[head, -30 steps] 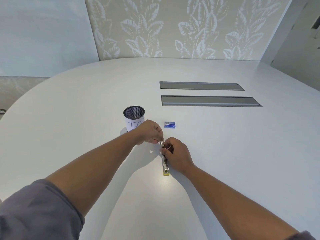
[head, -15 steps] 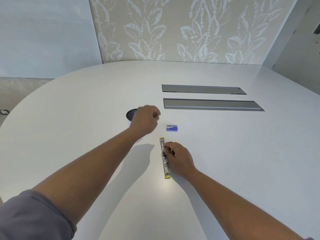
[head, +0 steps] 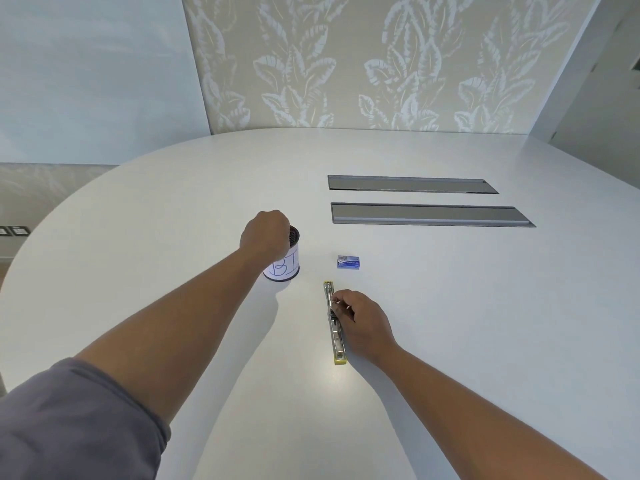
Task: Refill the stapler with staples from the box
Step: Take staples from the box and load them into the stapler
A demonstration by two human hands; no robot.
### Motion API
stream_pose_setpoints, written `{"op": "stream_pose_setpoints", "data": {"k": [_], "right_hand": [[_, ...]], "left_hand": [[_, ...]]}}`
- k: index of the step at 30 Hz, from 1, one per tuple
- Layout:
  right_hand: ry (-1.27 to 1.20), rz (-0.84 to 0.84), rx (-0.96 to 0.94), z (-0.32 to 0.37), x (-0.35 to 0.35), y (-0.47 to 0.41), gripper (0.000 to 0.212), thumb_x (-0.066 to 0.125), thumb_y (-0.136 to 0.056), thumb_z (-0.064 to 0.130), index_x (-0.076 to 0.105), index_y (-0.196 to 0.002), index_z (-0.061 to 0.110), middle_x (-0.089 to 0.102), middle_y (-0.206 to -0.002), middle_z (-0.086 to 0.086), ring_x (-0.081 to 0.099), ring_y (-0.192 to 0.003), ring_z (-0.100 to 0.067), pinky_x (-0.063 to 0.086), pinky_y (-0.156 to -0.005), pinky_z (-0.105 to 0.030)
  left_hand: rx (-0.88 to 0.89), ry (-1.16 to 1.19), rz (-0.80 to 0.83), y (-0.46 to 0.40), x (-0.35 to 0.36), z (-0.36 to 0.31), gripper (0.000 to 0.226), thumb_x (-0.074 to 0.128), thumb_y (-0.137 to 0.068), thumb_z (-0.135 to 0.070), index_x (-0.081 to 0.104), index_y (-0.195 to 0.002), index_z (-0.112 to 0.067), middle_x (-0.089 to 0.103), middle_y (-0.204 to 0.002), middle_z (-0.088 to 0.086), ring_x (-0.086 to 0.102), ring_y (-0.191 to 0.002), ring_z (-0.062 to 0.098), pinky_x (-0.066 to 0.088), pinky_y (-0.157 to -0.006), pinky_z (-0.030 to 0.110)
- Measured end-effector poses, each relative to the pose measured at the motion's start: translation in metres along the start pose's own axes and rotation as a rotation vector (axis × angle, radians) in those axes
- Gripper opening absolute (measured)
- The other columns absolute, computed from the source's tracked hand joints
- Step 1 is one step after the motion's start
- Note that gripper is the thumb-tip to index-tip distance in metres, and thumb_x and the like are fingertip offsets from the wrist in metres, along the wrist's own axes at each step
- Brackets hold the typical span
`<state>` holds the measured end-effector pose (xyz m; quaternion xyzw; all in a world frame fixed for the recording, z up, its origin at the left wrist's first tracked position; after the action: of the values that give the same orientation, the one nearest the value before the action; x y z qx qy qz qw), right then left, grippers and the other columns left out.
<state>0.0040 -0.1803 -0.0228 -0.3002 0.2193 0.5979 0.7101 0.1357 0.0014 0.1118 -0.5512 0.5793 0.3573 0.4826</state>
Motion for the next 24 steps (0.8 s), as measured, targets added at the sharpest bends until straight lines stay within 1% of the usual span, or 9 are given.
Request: {"op": "stream_pose_setpoints", "data": {"k": [5, 8, 11, 13, 14, 16, 19, 22, 24], "right_hand": [[-0.008, -0.006, -0.002, 0.001, -0.002, 0.002, 0.017, 0.054, -0.095, 0.028, 0.056, -0.105, 0.042, 0.065, -0.091, 0.019, 0.059, -0.084, 0.000, 0.043, -0.072, -0.020], [0.002, -0.008, 0.002, 0.003, -0.002, 0.002, 0.015, 0.054, -0.096, 0.029, 0.056, -0.103, 0.042, 0.064, -0.089, 0.020, 0.057, -0.085, 0.002, 0.038, -0.067, -0.017], [0.013, -0.005, 0.005, 0.004, -0.003, 0.002, 0.012, 0.052, -0.095, 0.032, 0.057, -0.102, 0.041, 0.064, -0.088, 0.018, 0.057, -0.083, 0.001, 0.039, -0.067, -0.019], [0.007, -0.007, 0.009, 0.004, -0.004, 0.003, 0.015, 0.052, -0.094, 0.034, 0.059, -0.105, 0.040, 0.065, -0.088, 0.016, 0.058, -0.083, 0.000, 0.042, -0.068, -0.022], [-0.002, -0.010, 0.014, 0.004, -0.004, 0.004, 0.018, 0.052, -0.093, 0.034, 0.060, -0.108, 0.039, 0.065, -0.088, 0.016, 0.059, -0.082, 0.000, 0.043, -0.069, -0.023], [-0.053, -0.017, 0.031, 0.004, -0.006, 0.005, 0.023, 0.054, -0.091, 0.033, 0.062, -0.112, 0.038, 0.066, -0.086, 0.015, 0.060, -0.079, -0.002, 0.047, -0.070, -0.024], [-0.224, -0.057, 0.073, 0.001, -0.010, 0.005, 0.028, 0.057, -0.088, 0.026, 0.063, -0.114, 0.035, 0.068, -0.084, 0.012, 0.062, -0.071, -0.006, 0.053, -0.072, -0.027], [-0.367, -0.105, 0.169, -0.006, -0.016, -0.003, 0.030, 0.056, -0.090, 0.018, 0.063, -0.118, 0.026, 0.068, -0.084, 0.004, 0.062, -0.068, -0.013, 0.059, -0.078, -0.045], [-0.370, -0.122, 0.207, -0.008, -0.021, -0.012, 0.033, 0.054, -0.092, 0.014, 0.062, -0.123, 0.020, 0.066, -0.086, 0.003, 0.061, -0.065, -0.015, 0.059, -0.078, -0.050]], "left_hand": [[0.051, -0.001, -0.068, 0.002, 0.000, -0.008, 0.025, 0.051, -0.075, 0.006, 0.070, -0.084, -0.009, 0.065, -0.084, 0.010, 0.051, -0.068, 0.031, 0.046, -0.060, 0.032], [0.206, 0.005, -0.123, 0.005, 0.001, -0.026, 0.028, 0.050, -0.075, 0.006, 0.053, -0.072, -0.022, 0.056, -0.078, 0.009, 0.044, -0.072, 0.028, 0.039, -0.060, 0.033], [0.396, 0.065, -0.086, 0.013, 0.010, -0.051, 0.026, 0.050, -0.078, 0.002, 0.048, -0.070, -0.023, 0.058, -0.077, 0.013, 0.052, -0.076, 0.032, 0.042, -0.064, 0.036], [0.458, 0.118, -0.039, 0.017, 0.022, -0.060, 0.022, 0.051, -0.087, -0.004, 0.061, -0.078, -0.021, 0.069, -0.093, 0.015, 0.063, -0.090, 0.032, 0.053, -0.077, 0.041], [0.451, 0.175, -0.014, 0.019, 0.029, -0.062, 0.022, 0.053, -0.091, -0.006, 0.071, -0.090, -0.017, 0.071, -0.104, 0.013, 0.065, -0.097, 0.031, 0.054, -0.085, 0.041], [0.390, 0.275, 0.053, 0.019, 0.046, -0.062, 0.027, 0.056, -0.093, -0.007, 0.073, -0.113, -0.013, 0.071, -0.116, 0.007, 0.066, -0.101, 0.022, 0.053, -0.091, 0.033], [0.286, 0.363, 0.120, 0.015, 0.068, -0.059, 0.023, 0.062, -0.092, -0.009, 0.073, -0.111, -0.013, 0.071, -0.110, 0.004, 0.067, -0.099, 0.020, 0.051, -0.085, 0.028], [0.201, 0.445, 0.142, 0.006, 0.084, -0.057, 0.021, 0.067, -0.090, -0.014, 0.073, -0.111, -0.013, 0.071, -0.106, 0.004, 0.066, -0.100, 0.022, 0.047, -0.081, 0.026], [0.162, 0.464, 0.156, 0.001, 0.093, -0.057, 0.026, 0.070, -0.089, -0.017, 0.072, -0.115, -0.013, 0.069, -0.111, 0.004, 0.064, -0.100, 0.020, 0.045, -0.081, 0.026]]}}
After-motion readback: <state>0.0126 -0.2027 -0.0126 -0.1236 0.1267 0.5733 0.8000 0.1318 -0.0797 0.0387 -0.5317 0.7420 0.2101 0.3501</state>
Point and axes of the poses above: each hand's wrist, its own y-axis away from the middle knuckle, its own x-axis out of the palm, z = x × y, the point moved 4 cm from there along -y, towards the middle knuckle
